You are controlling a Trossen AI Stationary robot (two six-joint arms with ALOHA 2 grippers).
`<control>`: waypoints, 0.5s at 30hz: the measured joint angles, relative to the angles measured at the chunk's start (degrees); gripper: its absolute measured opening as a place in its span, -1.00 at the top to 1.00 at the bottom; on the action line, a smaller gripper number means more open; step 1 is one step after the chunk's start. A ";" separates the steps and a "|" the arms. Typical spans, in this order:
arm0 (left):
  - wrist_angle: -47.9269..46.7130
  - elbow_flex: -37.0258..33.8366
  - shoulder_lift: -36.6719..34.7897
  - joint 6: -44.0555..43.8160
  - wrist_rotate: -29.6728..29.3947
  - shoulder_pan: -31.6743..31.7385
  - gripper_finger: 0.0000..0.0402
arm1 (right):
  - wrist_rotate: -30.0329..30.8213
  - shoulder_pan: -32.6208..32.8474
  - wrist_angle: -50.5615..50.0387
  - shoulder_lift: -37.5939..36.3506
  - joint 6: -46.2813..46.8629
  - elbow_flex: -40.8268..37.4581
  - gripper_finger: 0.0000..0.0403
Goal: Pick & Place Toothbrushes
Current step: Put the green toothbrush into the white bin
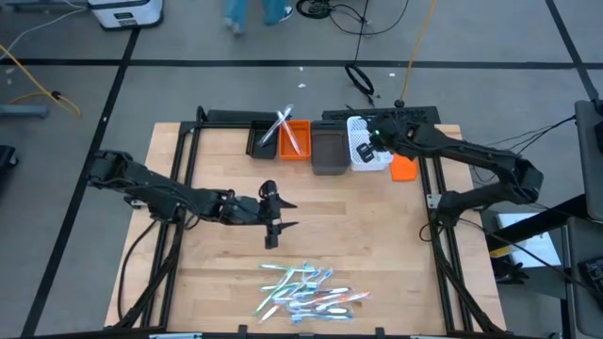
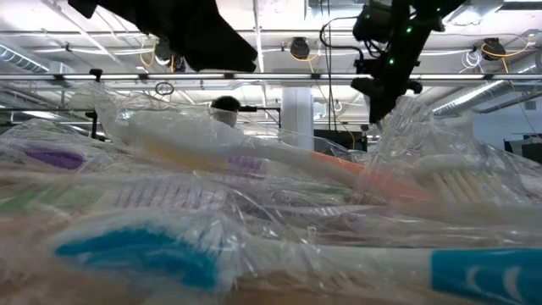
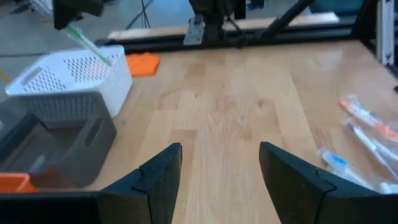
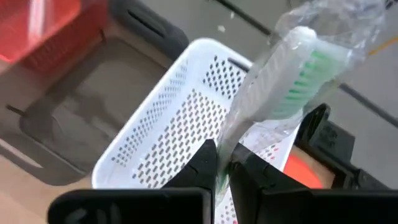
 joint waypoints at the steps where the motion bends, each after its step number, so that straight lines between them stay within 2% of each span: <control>1: -0.11 0.00 0.52 -0.10 0.00 0.00 -0.09 | -0.38 -0.54 -0.74 0.73 -0.03 0.35 0.93; 4: 0.23 0.00 1.67 -0.60 0.00 -0.06 -0.09 | -0.46 -1.76 -3.17 2.35 -0.04 0.78 0.93; 9: 0.33 0.00 2.03 -1.02 0.00 -0.39 -0.09 | -4.83 -4.12 -4.12 3.97 0.40 0.83 0.93; 15: 1.55 0.00 2.03 -1.02 0.00 -0.39 -0.09 | -4.81 -4.72 -5.93 5.24 0.53 0.83 0.93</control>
